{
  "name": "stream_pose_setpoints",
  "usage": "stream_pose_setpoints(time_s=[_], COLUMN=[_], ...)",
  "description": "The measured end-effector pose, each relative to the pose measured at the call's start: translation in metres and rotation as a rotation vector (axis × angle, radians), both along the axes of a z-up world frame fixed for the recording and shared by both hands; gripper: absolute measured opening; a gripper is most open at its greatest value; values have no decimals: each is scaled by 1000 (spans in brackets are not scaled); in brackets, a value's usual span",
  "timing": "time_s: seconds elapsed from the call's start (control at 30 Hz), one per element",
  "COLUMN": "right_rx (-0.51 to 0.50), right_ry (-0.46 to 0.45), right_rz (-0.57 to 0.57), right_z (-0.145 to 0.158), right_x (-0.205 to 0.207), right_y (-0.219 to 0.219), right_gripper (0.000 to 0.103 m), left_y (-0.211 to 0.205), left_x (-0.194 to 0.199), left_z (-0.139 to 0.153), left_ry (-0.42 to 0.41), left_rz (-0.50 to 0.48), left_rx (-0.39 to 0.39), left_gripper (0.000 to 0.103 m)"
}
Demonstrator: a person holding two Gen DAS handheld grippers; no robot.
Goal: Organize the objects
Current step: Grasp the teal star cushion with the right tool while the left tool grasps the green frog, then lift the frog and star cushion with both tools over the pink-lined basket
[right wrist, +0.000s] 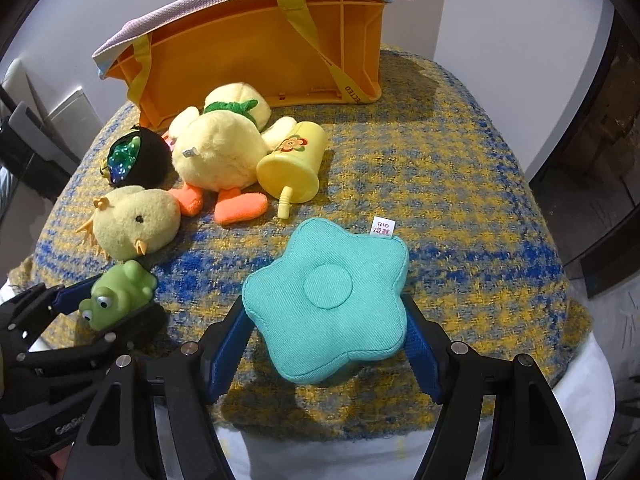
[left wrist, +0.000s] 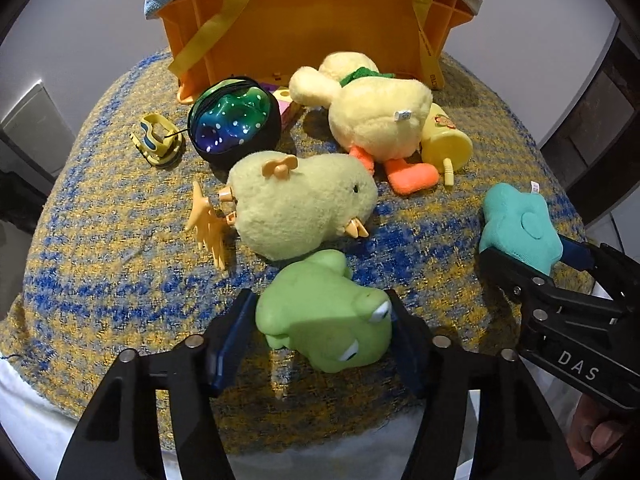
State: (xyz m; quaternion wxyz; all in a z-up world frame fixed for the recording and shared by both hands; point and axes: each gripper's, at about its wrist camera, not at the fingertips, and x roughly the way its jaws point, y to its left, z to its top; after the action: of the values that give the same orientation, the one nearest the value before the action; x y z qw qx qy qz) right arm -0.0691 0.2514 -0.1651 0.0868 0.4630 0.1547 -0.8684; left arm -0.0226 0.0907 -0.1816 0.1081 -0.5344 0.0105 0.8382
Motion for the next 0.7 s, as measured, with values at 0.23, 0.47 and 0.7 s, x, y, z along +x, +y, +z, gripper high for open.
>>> stream_pose_setpoints(time_s=[0.23, 0.47, 0.7], right_rx=[14, 14, 8], right_ry=[37, 83, 92], right_rz=[-8, 9, 54], right_z=[6, 35, 62], right_x=[5, 12, 16], right_y=[-1, -13, -36], right_gripper=[71, 70, 70], left_y=[-12, -33, -44], left_x=[4, 3, 1], left_z=[5, 30, 63], left_ry=[-15, -22, 28], left_rz=[28, 72, 106], left_rx=[33, 63, 58], left_gripper=[58, 58, 58])
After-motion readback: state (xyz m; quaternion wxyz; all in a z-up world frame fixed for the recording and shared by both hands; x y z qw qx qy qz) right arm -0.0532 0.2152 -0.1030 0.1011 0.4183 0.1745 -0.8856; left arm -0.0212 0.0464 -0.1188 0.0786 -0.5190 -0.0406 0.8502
